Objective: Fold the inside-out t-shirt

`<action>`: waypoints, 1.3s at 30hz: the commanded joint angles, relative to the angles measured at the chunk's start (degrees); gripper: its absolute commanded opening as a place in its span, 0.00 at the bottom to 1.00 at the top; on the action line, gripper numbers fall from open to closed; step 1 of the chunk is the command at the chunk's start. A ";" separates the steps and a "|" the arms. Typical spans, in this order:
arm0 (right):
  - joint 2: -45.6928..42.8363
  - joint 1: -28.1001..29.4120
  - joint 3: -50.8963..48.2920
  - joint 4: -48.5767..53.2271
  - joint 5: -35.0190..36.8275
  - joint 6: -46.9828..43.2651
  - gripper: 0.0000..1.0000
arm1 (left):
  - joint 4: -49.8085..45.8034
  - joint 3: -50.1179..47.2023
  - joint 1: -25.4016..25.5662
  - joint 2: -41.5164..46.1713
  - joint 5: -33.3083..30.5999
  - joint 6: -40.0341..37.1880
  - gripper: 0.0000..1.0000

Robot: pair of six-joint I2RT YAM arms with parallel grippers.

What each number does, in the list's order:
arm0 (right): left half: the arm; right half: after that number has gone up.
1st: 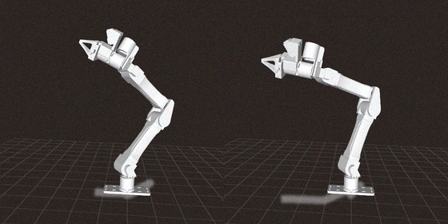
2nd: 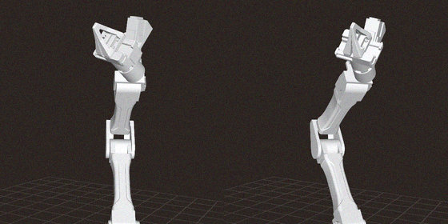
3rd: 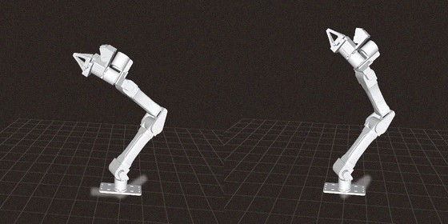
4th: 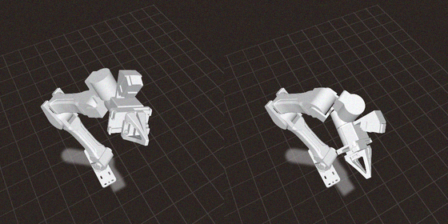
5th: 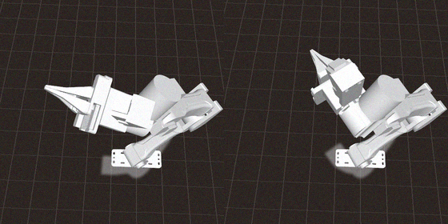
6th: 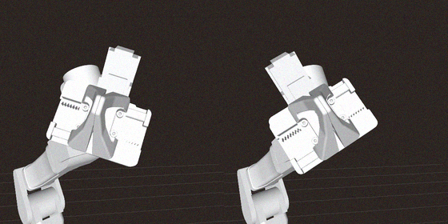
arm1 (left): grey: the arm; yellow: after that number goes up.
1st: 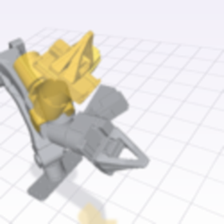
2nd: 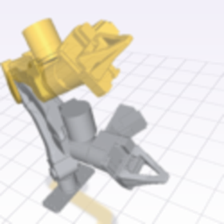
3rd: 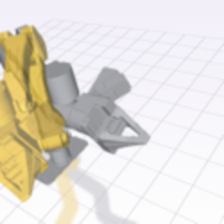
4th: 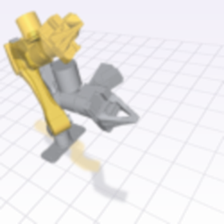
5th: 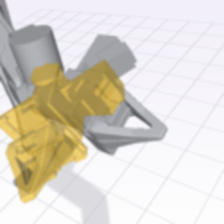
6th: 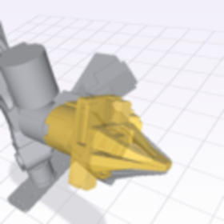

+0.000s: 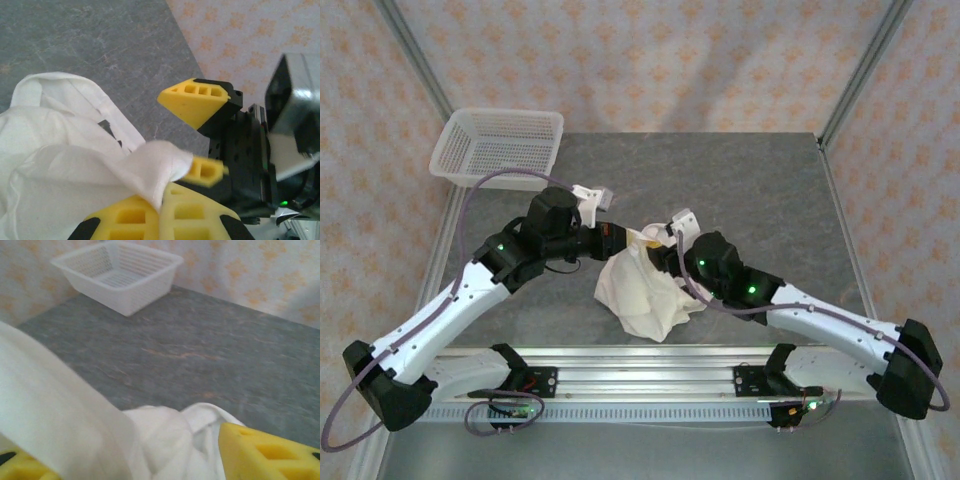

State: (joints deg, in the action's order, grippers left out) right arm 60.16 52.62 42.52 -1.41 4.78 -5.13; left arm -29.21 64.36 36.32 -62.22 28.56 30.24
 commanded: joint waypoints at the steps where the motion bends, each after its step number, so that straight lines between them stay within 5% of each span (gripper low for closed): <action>1: -2.86 -0.69 2.25 10.68 1.28 8.33 0.55 | -7.33 2.33 -0.19 2.27 -4.99 -4.81 0.00; 5: -7.03 -0.77 1.86 20.57 -9.48 21.14 0.53 | -11.72 2.69 -0.19 2.26 -8.08 -7.60 0.00; 11: -14.06 -3.55 -7.32 25.62 -5.26 27.59 0.34 | -10.56 1.88 -0.19 1.70 -7.34 -7.48 0.00; 17: -19.11 -4.76 -8.96 28.39 -6.28 24.73 0.00 | -10.60 1.16 -0.27 1.67 -8.37 -8.09 0.00; 20: -21.11 -4.76 -8.13 23.47 -12.48 21.07 0.00 | -9.11 0.36 -0.27 0.98 -6.64 -7.58 0.00; 24: -20.96 -4.64 -6.37 12.01 -20.86 14.21 0.53 | -6.68 -0.39 -0.19 0.80 -3.76 -7.86 0.00; 27: -15.10 -4.65 -1.92 9.18 -24.09 5.41 0.66 | -5.76 -0.55 -0.19 0.89 -1.60 -9.02 0.00; 35: 2.96 -4.64 9.63 9.68 -35.53 -7.71 0.69 | -5.61 -0.37 -0.08 1.48 0.23 -10.12 0.00; 37: 5.78 -4.63 10.93 8.30 -32.32 -5.35 0.60 | -5.27 -0.35 -0.02 1.65 0.12 -9.79 0.00; 39: 6.37 -4.68 11.46 7.91 -30.13 -4.09 0.38 | -4.98 -0.37 0.03 1.91 -0.31 -9.15 0.00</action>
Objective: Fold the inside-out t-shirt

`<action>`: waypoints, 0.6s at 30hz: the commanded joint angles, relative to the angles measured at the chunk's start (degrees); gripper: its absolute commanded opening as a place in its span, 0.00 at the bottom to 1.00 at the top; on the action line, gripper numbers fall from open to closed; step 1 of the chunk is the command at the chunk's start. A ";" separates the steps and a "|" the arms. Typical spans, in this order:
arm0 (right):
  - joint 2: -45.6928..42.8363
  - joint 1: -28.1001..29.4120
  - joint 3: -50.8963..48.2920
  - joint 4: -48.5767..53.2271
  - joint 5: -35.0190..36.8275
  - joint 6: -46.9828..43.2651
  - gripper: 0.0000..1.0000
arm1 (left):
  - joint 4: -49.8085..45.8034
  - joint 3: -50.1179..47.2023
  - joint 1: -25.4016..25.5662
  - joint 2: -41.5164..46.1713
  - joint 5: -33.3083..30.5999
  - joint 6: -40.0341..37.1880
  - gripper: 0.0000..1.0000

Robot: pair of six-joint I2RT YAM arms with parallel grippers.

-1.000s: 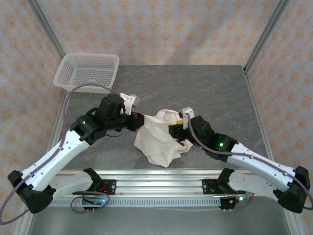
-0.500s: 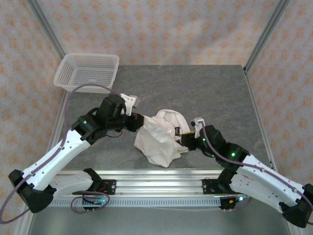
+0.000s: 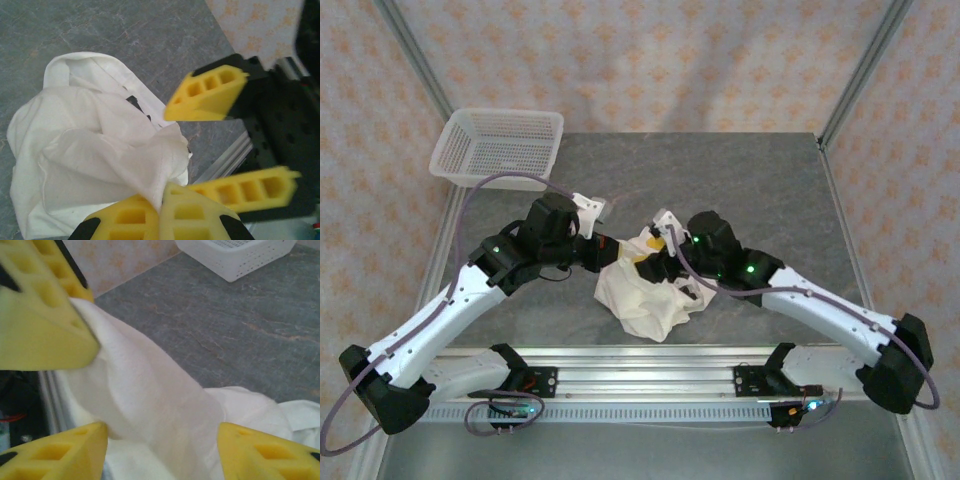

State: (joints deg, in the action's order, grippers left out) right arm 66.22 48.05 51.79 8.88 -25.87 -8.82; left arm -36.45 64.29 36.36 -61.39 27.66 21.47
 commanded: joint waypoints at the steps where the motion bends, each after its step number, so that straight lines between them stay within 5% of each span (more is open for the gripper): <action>1: -0.24 -0.07 1.62 -3.46 2.04 0.78 0.25 | 2.39 -0.22 -0.04 1.18 0.42 -0.21 0.00; 3: -2.61 -0.15 -0.25 -5.15 4.56 2.31 0.02 | 2.34 0.03 -0.05 1.34 -0.03 -0.20 0.00; 4: -4.34 -0.31 -1.52 -5.52 6.30 3.33 0.00 | 2.42 0.13 -0.04 1.57 -0.36 -0.42 0.03; 10: -19.37 -2.81 -12.91 -5.04 16.85 10.04 0.00 | 4.14 -0.47 -0.15 5.82 -7.94 -0.91 0.62; 13: -27.54 -3.64 -17.41 -2.28 24.06 12.97 0.00 | 3.85 -1.39 -0.23 7.06 -13.29 -0.34 0.82; 16: -38.06 -3.67 -21.95 2.93 44.55 19.16 0.00 | 1.55 -1.44 -0.38 5.46 -18.25 1.81 0.90; 18: -45.84 -3.67 -24.39 12.32 65.99 32.16 0.00 | -1.04 -0.88 -0.45 3.02 -21.36 3.55 0.91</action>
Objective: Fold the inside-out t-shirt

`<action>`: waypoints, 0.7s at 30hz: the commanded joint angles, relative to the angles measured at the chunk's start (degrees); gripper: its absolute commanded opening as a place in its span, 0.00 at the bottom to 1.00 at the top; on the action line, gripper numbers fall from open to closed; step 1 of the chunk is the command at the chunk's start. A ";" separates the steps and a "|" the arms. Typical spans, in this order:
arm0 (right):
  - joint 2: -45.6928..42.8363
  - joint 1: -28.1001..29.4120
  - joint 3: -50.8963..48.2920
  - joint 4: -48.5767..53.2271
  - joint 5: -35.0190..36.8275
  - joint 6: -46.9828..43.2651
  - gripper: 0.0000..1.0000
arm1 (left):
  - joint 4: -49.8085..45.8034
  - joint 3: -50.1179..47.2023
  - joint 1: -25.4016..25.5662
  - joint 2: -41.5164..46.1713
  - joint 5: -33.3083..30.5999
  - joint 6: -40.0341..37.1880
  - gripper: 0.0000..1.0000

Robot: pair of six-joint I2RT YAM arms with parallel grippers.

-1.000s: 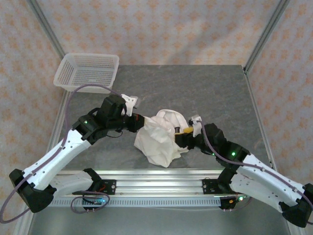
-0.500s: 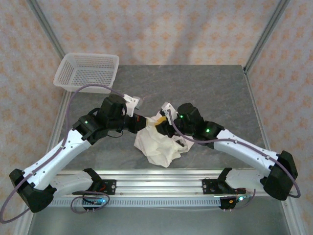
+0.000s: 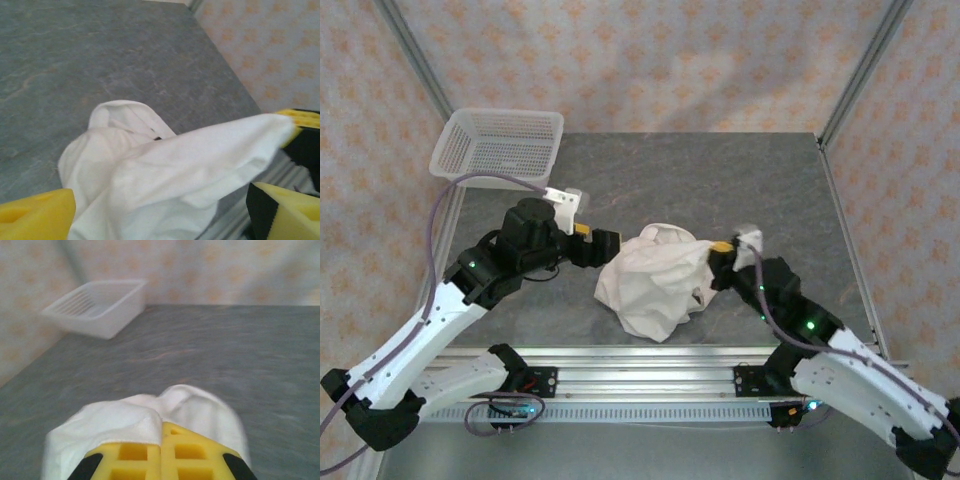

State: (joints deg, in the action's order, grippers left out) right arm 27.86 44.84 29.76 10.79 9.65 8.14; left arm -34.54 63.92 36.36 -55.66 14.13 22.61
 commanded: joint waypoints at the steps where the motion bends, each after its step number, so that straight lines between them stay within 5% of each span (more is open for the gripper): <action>1: -11.60 -0.42 -2.86 19.76 40.58 26.57 0.00 | -3.50 -0.52 -0.50 -3.89 -8.31 3.21 0.91; 3: -17.56 -0.46 -2.86 33.89 46.33 38.38 0.04 | -2.87 -1.11 -0.59 -5.64 -7.88 4.45 0.91; 5: -21.00 -0.45 -3.20 33.08 40.59 32.45 0.30 | -1.03 -2.06 -0.67 -6.55 -6.68 5.70 0.91; 7: -22.12 -0.45 -3.24 25.16 28.99 21.97 0.57 | 0.59 -2.66 -0.76 -7.98 -6.13 6.79 0.92; 10: -17.39 -0.45 -2.43 10.21 9.47 7.36 0.66 | -0.32 -1.19 -0.94 -12.07 -5.63 7.27 0.92; 13: -0.34 -0.50 3.70 4.14 -5.17 2.19 0.74 | -0.69 0.38 -1.02 -16.34 -4.91 7.71 0.92; 16: 24.59 -1.39 17.78 12.52 -6.06 4.95 0.82 | -0.95 1.42 -1.06 -18.81 -6.19 10.27 0.92; 21: 55.70 -11.28 32.92 14.14 -29.07 11.36 0.85 | -1.26 -1.31 -1.11 -16.01 -10.40 11.47 0.92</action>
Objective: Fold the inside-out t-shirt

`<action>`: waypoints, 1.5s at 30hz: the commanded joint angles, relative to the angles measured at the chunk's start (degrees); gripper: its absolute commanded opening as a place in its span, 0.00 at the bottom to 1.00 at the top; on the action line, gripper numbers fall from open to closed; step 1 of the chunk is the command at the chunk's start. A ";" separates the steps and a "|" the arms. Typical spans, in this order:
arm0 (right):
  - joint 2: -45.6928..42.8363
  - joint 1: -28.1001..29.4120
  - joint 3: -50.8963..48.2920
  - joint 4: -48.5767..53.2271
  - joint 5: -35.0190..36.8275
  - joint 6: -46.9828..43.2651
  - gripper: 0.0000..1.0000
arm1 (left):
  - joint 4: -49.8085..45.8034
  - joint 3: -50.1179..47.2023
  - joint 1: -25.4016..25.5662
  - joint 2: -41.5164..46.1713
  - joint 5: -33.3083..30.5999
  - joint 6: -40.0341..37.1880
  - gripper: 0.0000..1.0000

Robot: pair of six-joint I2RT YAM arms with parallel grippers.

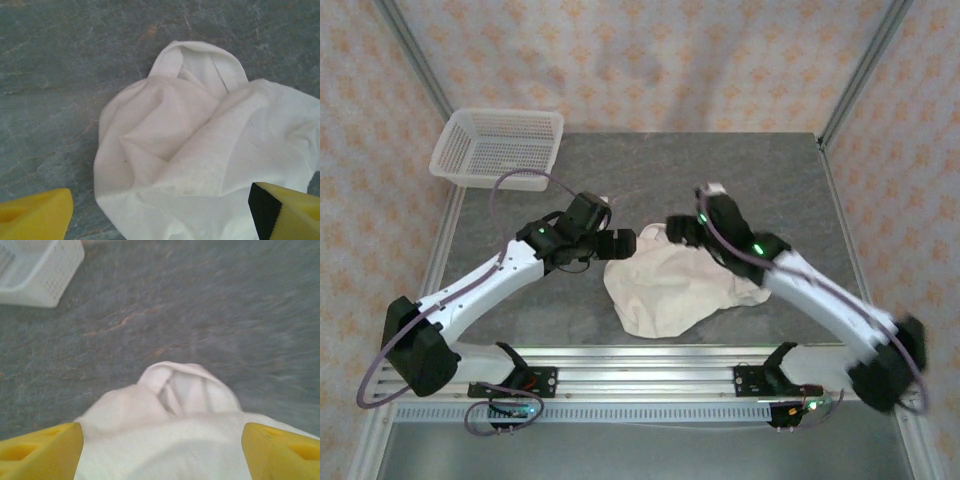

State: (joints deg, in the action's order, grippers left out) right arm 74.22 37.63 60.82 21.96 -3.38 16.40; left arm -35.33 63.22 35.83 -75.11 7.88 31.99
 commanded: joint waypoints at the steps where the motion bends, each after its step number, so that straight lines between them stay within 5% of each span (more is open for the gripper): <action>1: 13.15 -4.86 3.46 2.25 -16.29 4.61 0.87 | -0.27 -1.91 -0.68 4.80 -4.14 2.03 0.92; 6: 32.18 -5.21 18.11 13.60 -17.75 1.14 0.94 | -0.39 -7.91 -0.85 10.44 -3.45 1.97 0.90; 10: 38.71 -3.57 20.16 13.81 -17.05 -0.28 0.89 | -0.06 -10.94 -1.00 13.05 -3.40 2.22 0.90; 13: 40.72 -3.61 22.31 14.39 -15.60 -1.60 0.47 | -0.09 -11.18 -1.17 13.55 -3.62 2.05 0.90; 15: 39.81 -3.83 24.65 14.83 -14.32 -3.95 0.06 | -0.43 -10.40 -1.20 13.75 -3.90 1.72 0.90; 16: 38.43 -3.88 25.65 14.73 -13.24 -5.11 0.00 | -0.75 -9.97 -1.28 13.98 -4.23 1.68 0.90; 20: 27.24 -3.92 28.92 8.98 -8.87 -13.71 0.00 | -0.63 -8.26 -2.01 18.14 -5.04 1.64 0.89; 26: 9.38 -3.88 24.88 -11.17 -17.63 -24.83 0.00 | -1.83 -4.86 -3.06 25.65 -10.89 -0.45 0.89; 34: -5.55 -0.11 -11.64 -33.36 -18.14 -16.92 0.00 | -1.46 -7.13 -3.12 27.62 -11.64 -1.05 0.89; 38: -5.27 5.88 -25.60 -32.16 -20.14 -12.48 0.43 | -0.55 -8.96 -3.11 25.38 -9.22 -0.96 0.89; 43: -15.15 6.67 -33.02 -29.25 -16.63 -4.71 0.51 | -0.10 -9.36 -3.11 20.79 -6.69 -1.05 0.89; 45: -20.93 6.67 -34.50 -26.83 -9.20 -1.71 0.67 | 1.49 -9.48 -3.06 17.49 -2.60 -2.84 0.89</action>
State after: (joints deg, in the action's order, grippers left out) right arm 61.63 44.36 25.50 -2.20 -20.18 9.13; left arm -35.33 54.04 33.21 -55.09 1.13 31.33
